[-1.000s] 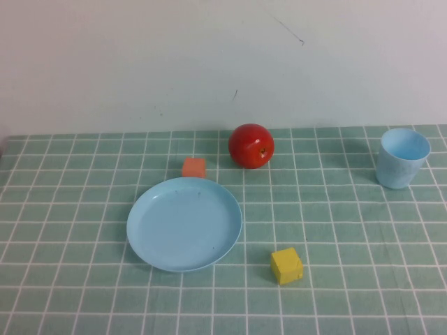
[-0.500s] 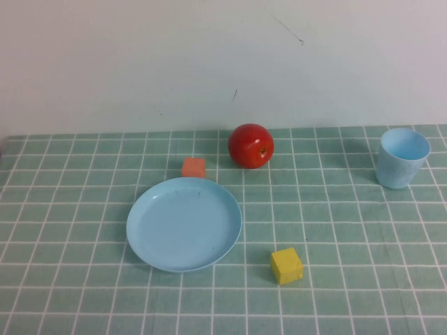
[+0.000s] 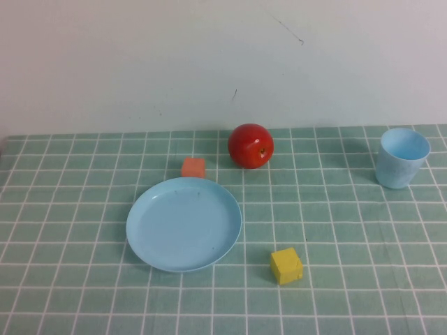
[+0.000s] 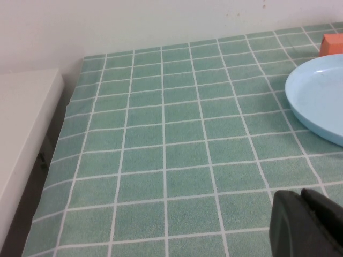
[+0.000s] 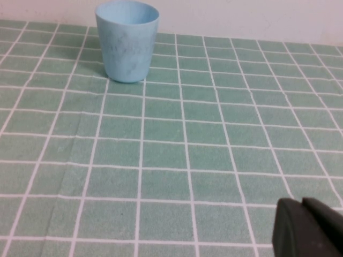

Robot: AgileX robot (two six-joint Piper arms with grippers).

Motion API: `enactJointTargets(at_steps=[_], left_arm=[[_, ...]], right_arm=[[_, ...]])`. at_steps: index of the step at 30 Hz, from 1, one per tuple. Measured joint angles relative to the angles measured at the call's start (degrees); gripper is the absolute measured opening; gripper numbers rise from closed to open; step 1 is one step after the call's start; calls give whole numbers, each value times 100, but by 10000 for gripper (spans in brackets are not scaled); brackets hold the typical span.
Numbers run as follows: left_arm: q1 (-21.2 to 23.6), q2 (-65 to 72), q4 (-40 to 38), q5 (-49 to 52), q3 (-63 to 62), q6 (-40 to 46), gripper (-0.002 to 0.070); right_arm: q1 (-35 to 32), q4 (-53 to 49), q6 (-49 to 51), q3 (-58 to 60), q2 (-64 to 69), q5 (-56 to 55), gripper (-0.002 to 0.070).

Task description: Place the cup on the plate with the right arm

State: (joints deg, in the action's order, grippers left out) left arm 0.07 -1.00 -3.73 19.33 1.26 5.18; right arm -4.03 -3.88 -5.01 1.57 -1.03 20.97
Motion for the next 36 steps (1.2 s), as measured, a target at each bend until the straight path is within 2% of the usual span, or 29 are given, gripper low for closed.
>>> enactJointTargets(at_steps=[21,24,31,36], left_arm=[[0,0,0,0,0,0,-4],[0,0,0,0,0,0,-4],[0,0,0,0,0,0,-4],[0,0,0,0,0,0,-4]], right_arm=[[0,0,0,0,0,-106,-3],[0,0,0,12,0,-643,-3],[0,0,0,12,0,-2638,-3],[0,0,0,12,0,-3128,-3]])
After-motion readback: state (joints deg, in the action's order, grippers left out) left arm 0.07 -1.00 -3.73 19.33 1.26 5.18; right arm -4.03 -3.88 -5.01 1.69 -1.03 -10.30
